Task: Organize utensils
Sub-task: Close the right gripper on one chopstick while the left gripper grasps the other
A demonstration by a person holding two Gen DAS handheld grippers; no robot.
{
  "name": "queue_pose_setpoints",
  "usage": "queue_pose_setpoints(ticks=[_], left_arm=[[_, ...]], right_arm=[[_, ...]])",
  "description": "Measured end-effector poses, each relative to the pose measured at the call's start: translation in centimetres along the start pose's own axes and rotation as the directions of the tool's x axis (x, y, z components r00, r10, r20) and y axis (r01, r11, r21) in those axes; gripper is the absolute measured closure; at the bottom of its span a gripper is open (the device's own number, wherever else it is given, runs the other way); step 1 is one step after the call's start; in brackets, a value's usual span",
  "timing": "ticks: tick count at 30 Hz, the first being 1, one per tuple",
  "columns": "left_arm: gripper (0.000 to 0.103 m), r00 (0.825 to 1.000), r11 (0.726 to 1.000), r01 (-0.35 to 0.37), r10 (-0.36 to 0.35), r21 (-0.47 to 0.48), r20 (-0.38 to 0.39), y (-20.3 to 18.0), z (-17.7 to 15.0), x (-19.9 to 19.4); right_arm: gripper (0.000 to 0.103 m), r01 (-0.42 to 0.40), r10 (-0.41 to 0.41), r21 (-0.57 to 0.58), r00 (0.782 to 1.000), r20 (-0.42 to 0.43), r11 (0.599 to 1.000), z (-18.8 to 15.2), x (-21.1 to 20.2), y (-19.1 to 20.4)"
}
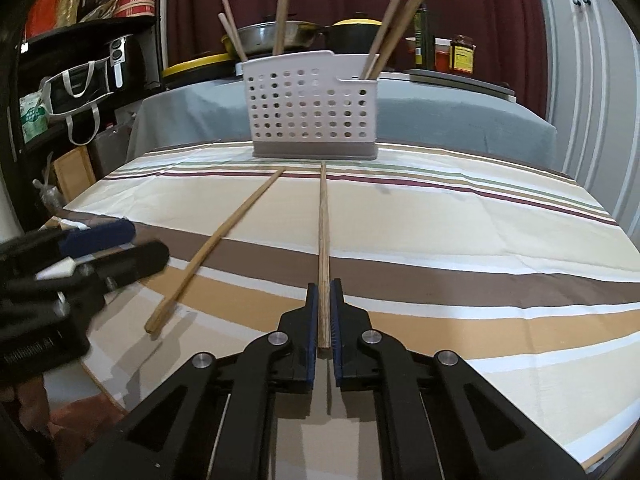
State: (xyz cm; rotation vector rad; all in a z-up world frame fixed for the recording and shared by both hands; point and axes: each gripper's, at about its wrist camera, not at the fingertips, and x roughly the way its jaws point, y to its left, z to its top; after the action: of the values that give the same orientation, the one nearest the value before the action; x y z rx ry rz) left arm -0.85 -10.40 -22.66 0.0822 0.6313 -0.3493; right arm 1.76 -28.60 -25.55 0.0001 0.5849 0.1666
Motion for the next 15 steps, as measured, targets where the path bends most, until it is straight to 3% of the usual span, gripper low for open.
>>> queue_pose_setpoints(ticks=[6, 15], left_arm=[[0.052, 0.999, 1.0, -0.009, 0.008, -0.019, -0.044, 0.0, -1.0, 1.6], [0.076, 0.998, 0.999, -0.031, 0.029, -0.037, -0.055, 1.2, -1.5, 1.3]], right_arm=[[0.096, -0.003, 0.003, 0.016, 1.0, 0.009, 1.0, 0.0, -0.1, -0.8], [0.096, -0.009, 0.008, 0.023, 1.0, 0.021, 1.0, -0.1, -0.1, -1.1]])
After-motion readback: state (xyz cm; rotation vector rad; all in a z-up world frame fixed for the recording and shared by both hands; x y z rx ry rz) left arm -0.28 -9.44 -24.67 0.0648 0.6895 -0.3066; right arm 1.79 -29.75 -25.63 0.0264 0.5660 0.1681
